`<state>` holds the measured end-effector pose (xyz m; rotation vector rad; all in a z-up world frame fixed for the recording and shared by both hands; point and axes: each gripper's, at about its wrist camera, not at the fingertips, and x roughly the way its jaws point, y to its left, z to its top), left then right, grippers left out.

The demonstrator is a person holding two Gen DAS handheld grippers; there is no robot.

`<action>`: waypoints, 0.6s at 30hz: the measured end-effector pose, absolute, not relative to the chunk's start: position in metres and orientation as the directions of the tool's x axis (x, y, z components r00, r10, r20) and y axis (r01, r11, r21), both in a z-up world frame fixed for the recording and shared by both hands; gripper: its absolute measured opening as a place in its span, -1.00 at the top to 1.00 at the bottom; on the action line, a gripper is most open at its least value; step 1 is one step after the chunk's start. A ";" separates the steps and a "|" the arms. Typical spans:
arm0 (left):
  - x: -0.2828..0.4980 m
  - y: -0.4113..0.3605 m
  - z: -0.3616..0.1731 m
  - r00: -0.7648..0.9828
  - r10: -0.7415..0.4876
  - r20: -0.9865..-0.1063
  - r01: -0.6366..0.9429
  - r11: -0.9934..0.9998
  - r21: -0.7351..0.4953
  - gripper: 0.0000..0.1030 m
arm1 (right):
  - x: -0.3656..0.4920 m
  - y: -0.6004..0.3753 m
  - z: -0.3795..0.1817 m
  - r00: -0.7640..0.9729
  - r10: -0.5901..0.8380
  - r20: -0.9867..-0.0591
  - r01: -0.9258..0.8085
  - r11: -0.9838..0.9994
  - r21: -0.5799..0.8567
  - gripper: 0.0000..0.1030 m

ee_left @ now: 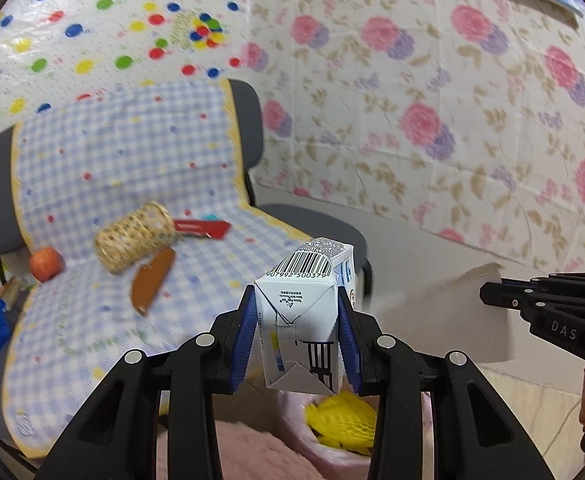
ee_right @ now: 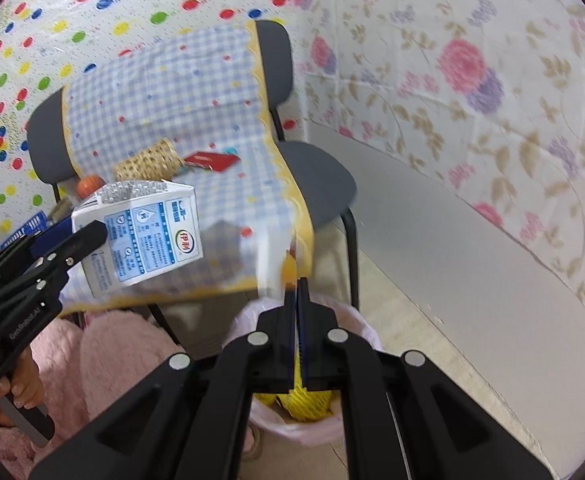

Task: Collect trash
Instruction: 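Carry the milk carton and white card over the pink bin and release both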

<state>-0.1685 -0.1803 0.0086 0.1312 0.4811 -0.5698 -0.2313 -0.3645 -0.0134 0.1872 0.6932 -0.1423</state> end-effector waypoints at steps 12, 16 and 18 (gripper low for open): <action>-0.150 -0.213 -0.021 0.634 -0.509 -0.582 0.607 0.794 -0.033 0.25 | -0.215 -0.379 -0.038 0.742 -0.131 -0.658 0.235 0.969 0.072 0.97; -0.137 -0.223 -0.029 0.608 -0.510 -0.609 0.618 0.785 -0.040 0.25 | -0.193 -0.388 -0.046 0.737 -0.138 -0.661 0.230 0.972 0.055 0.96; -0.131 -0.228 -0.033 0.598 -0.507 -0.621 0.622 0.782 -0.040 0.24 | -0.183 -0.392 -0.051 0.733 -0.143 -0.665 0.233 0.971 0.048 0.96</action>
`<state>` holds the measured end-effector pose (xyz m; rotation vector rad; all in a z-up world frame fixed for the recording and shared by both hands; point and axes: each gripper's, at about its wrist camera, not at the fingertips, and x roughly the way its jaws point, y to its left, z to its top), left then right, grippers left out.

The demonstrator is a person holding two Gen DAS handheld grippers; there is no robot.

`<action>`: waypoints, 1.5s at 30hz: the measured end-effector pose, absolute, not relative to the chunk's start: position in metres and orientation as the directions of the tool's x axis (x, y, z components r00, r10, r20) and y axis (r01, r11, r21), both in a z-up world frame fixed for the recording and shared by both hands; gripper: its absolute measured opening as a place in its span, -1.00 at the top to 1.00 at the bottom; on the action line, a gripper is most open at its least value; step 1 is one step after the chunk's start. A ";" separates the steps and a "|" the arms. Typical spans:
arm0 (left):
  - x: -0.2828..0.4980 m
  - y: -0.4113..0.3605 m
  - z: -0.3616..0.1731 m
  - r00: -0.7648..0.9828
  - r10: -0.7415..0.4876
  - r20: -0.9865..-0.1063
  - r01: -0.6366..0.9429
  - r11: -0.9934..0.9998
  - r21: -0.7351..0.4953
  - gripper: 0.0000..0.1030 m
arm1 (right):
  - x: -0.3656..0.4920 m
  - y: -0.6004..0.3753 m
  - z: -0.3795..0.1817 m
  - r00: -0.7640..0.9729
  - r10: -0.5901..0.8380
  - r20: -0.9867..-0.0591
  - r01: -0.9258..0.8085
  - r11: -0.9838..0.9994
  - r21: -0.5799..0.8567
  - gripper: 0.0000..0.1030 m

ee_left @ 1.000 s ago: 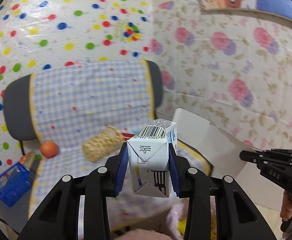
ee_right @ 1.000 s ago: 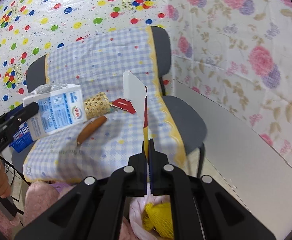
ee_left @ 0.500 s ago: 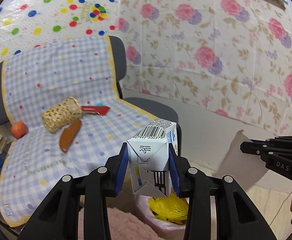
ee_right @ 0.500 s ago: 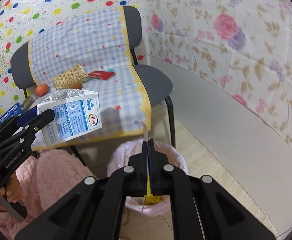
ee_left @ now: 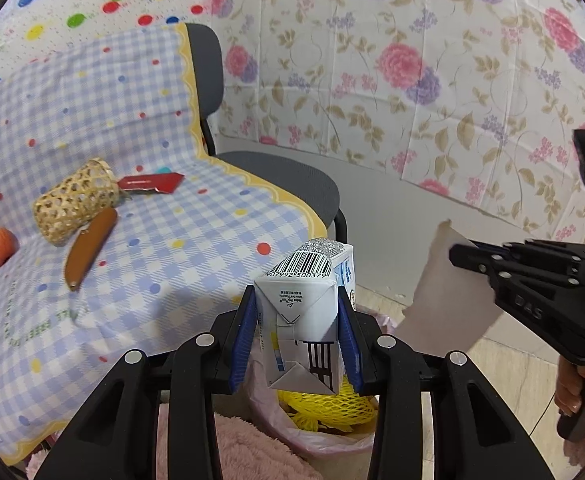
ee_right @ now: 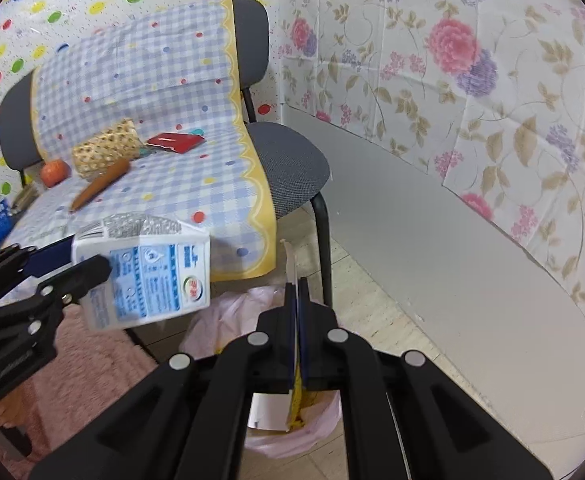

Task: Collect trash
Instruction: 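Carry the milk carton and white card over the pink bin and release both, then return both open tools to the chair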

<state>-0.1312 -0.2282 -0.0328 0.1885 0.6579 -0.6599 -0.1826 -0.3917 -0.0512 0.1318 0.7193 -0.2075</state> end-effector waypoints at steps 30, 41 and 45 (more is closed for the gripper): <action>-0.105 -0.197 -0.024 0.650 -0.399 -0.647 0.525 0.851 0.003 -0.37 | -0.182 -0.390 -0.023 0.781 -0.056 -0.622 0.195 0.968 0.156 0.31; -0.107 -0.136 0.001 0.727 -0.300 -0.618 0.400 0.916 0.026 -0.40 | -0.172 -0.341 -0.002 0.792 0.003 -0.610 0.096 0.987 0.128 0.12; -0.102 -0.118 0.004 0.736 -0.282 -0.615 0.369 0.929 0.016 -0.45 | -0.160 -0.326 0.005 0.797 0.025 -0.604 0.062 0.991 0.122 -0.04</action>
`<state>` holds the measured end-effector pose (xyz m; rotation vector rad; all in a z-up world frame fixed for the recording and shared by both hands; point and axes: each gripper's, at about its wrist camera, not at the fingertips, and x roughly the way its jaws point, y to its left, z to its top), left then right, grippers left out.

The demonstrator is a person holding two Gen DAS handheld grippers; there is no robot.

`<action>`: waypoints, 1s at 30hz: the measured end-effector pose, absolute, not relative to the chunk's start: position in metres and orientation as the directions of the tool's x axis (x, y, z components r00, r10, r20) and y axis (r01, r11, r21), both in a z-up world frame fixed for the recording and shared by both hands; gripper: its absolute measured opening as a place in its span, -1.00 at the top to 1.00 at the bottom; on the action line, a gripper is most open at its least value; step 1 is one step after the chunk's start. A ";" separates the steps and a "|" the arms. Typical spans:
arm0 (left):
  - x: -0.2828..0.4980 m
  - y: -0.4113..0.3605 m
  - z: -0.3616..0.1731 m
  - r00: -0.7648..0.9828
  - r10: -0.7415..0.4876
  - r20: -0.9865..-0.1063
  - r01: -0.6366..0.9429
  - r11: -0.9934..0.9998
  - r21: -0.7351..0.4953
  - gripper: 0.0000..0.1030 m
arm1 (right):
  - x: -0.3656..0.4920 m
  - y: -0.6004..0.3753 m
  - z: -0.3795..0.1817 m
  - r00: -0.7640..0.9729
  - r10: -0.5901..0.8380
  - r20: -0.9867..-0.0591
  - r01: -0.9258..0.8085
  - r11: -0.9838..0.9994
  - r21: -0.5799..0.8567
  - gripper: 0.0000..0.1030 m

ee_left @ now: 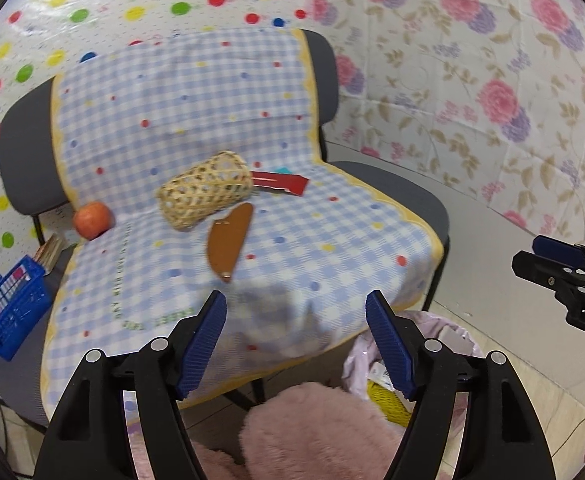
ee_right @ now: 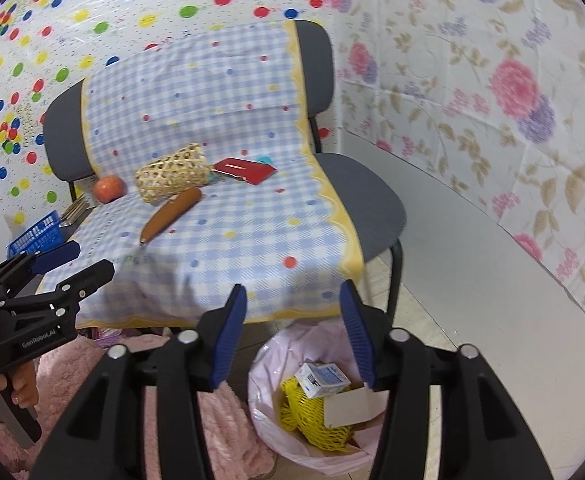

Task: Collect trash
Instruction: 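Return both open tools to the chair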

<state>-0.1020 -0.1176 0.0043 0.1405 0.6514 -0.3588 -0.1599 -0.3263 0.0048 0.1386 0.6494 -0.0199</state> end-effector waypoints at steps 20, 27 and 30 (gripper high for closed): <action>-0.032 -0.043 0.008 0.758 -0.115 -0.642 0.166 0.986 0.020 -0.61 | -0.068 -0.307 0.002 0.802 0.099 -0.588 -0.025 0.991 0.133 -0.20; 0.006 -0.039 0.012 0.775 -0.076 -0.627 0.128 0.991 0.038 -0.61 | -0.011 -0.308 -0.009 0.787 0.109 -0.608 -0.064 0.993 0.095 -0.20; 0.026 -0.040 0.012 0.781 -0.063 -0.621 0.122 0.991 0.052 -0.61 | 0.020 -0.304 -0.014 0.782 0.115 -0.612 -0.089 0.993 0.073 -0.20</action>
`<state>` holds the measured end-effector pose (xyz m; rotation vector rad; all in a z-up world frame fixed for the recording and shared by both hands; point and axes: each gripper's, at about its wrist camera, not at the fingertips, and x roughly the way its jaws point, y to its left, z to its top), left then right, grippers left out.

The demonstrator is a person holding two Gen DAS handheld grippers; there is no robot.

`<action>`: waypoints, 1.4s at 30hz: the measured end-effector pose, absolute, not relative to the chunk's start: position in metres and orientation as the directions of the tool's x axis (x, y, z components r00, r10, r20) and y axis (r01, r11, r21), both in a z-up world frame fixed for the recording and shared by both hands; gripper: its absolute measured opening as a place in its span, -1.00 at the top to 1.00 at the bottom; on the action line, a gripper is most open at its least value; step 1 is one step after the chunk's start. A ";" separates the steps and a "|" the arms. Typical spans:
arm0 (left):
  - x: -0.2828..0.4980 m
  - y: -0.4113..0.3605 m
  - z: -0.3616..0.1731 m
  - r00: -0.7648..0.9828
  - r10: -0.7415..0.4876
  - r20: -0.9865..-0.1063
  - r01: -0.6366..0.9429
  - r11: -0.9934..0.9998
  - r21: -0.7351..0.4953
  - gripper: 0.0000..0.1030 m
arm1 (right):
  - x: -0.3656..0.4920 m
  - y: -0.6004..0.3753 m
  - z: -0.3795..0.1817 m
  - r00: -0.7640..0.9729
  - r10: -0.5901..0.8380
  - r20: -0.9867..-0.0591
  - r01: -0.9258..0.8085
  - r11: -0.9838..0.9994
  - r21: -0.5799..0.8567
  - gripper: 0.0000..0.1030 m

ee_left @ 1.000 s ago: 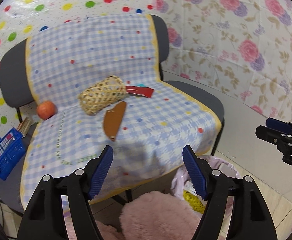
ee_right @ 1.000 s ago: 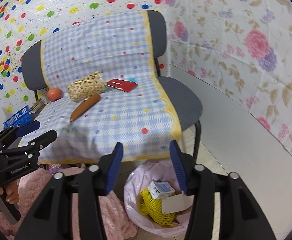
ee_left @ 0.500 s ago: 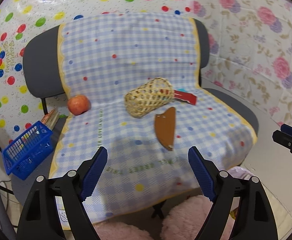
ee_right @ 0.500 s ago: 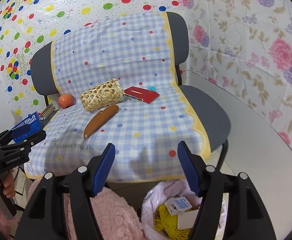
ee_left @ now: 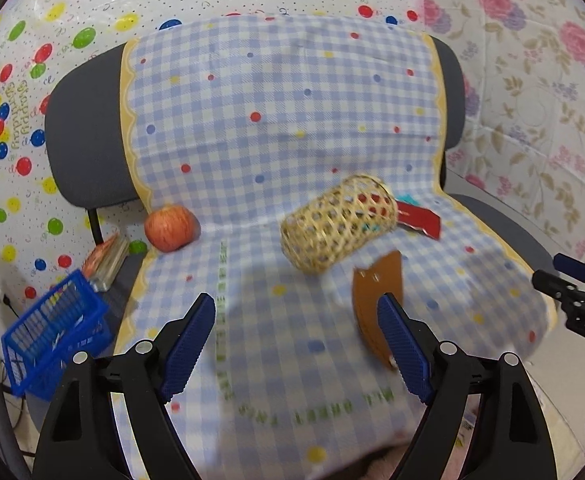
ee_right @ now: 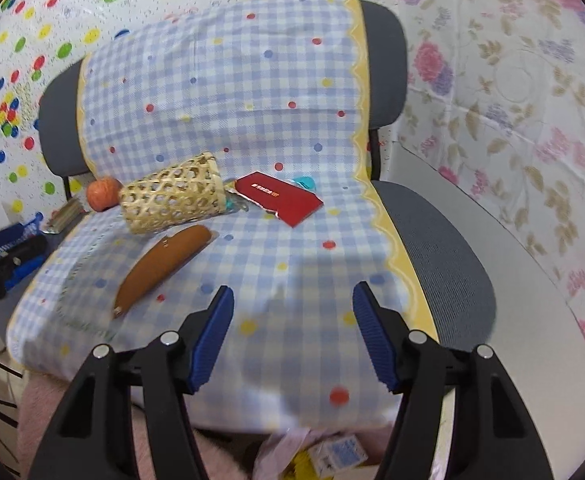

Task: Collect trash
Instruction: 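Return both open tools to the chair, then grasp the white paper strip with the right tool while the left tool grasps the brown leather sheath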

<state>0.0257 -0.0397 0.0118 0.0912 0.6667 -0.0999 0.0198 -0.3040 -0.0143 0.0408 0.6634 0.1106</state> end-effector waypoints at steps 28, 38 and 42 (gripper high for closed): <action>0.100 -0.041 -0.029 0.736 -0.092 -0.671 0.132 0.991 0.009 -0.61 | 0.217 -0.228 -0.079 0.684 -0.044 -0.728 -0.302 0.892 -0.338 0.60; 0.077 -0.054 -0.027 0.723 -0.134 -0.678 0.189 0.982 0.007 -0.61 | 0.142 -0.298 -0.013 0.758 0.113 -0.643 -0.131 0.991 0.020 0.97; 0.069 -0.063 -0.030 0.707 -0.159 -0.690 0.212 0.977 -0.008 -0.61 | 0.099 -0.327 -0.012 0.733 0.202 -0.650 -0.074 0.973 0.219 0.97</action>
